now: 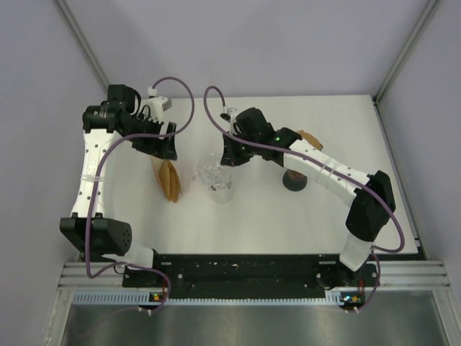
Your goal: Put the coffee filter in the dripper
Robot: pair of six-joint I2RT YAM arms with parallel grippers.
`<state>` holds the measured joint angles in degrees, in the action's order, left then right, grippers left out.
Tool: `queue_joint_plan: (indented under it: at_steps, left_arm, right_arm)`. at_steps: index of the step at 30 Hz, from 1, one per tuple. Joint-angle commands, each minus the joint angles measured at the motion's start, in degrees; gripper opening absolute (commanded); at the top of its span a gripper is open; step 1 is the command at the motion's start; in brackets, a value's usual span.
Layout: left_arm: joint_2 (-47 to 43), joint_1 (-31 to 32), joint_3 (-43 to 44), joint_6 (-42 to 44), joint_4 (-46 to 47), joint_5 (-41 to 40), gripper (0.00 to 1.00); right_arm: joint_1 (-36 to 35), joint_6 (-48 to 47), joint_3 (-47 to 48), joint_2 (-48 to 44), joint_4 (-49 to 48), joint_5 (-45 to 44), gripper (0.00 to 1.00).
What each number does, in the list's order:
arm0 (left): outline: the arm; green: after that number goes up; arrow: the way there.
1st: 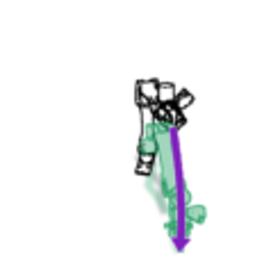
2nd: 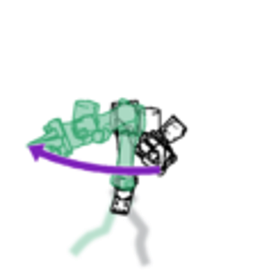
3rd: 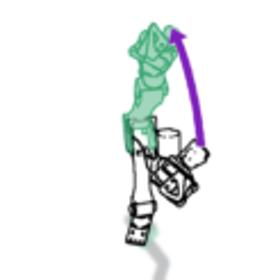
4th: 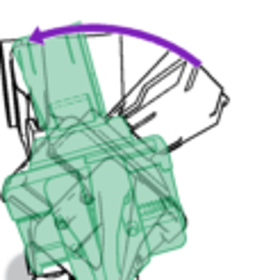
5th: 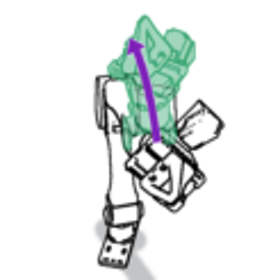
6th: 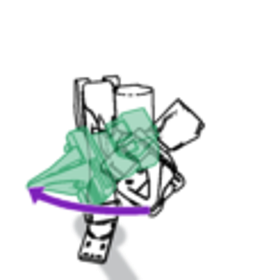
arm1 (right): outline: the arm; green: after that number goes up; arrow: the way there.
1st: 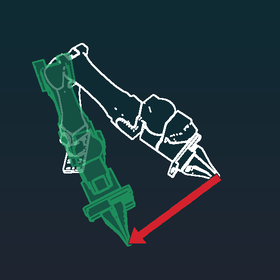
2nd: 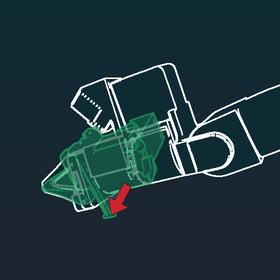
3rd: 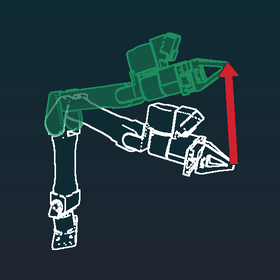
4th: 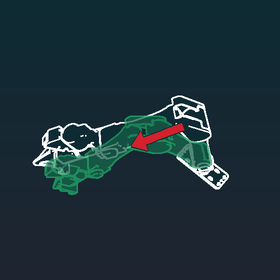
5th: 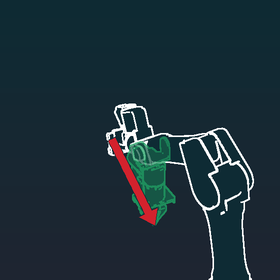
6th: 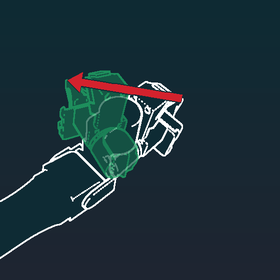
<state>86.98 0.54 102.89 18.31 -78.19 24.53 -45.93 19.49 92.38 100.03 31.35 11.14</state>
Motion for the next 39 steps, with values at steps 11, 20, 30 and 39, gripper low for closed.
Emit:
queue_joint_plan:
  at_steps: [11,20,30,39]
  left_arm:
    - [-1.9,-0.18,-2.08,0.77,-1.88,-0.01,0.86]
    - [-5.5,0.16,-9.89,-3.54,8.38,-9.31,0.74]
    - [-8.23,5.18,-21.32,-6.43,22.98,-22.07,0.52]
    - [-4.1,10.01,-27.3,-9.34,29.76,-29.54,0.4]
  right_arm:
    - [1.99,-0.76,1.58,0.34,-0.94,2.48,0.0]
    - [1.99,-1.03,2.45,-0.01,-1.03,3.98,0.38]
    - [1.99,-2.96,4.21,-5.45,-0.94,-0.49,0.51]
    - [1.99,-4.98,1.84,-9.41,-0.94,-5.86,0.53]
